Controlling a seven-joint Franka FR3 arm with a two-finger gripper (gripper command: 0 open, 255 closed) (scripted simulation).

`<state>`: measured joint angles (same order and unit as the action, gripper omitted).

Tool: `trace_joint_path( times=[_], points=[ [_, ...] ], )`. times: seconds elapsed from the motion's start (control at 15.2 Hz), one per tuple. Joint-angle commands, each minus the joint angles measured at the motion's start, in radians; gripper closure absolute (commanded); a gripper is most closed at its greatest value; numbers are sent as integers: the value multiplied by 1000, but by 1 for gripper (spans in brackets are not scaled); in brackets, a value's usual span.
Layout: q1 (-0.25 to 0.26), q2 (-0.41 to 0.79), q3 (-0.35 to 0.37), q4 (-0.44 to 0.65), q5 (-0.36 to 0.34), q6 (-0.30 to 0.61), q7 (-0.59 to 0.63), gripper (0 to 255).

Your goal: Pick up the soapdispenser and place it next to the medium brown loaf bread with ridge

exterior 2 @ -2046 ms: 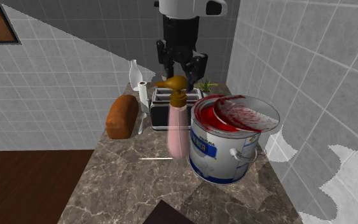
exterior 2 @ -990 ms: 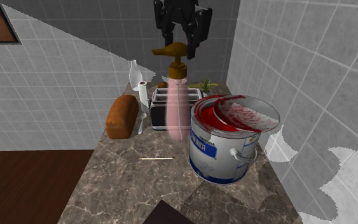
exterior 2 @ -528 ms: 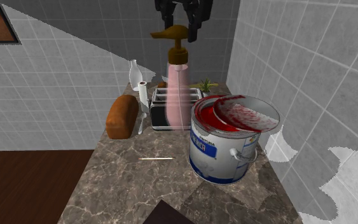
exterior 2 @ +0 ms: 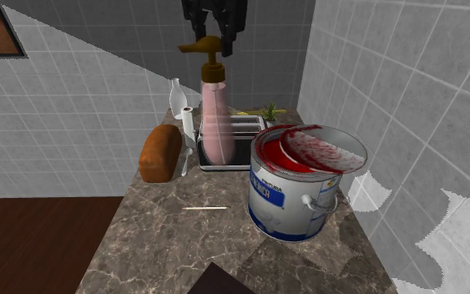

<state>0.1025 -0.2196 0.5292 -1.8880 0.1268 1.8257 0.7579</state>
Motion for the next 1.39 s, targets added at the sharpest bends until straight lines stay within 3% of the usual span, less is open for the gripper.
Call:
trace_joint_path(
  times=[0.0, 0.33, 0.59, 0.99, 1.32],
  points=[
    [8, 68, 42, 42, -35, 23, 60, 255],
    [52, 251, 125, 157, -157, 61, 211, 255],
    [126, 417, 155, 280, -280, 64, 330, 255],
    [297, 676, 136, 532, -449, 18, 461, 255],
    [479, 915, 87, 850, -555, -72, 507, 255]
  ],
)
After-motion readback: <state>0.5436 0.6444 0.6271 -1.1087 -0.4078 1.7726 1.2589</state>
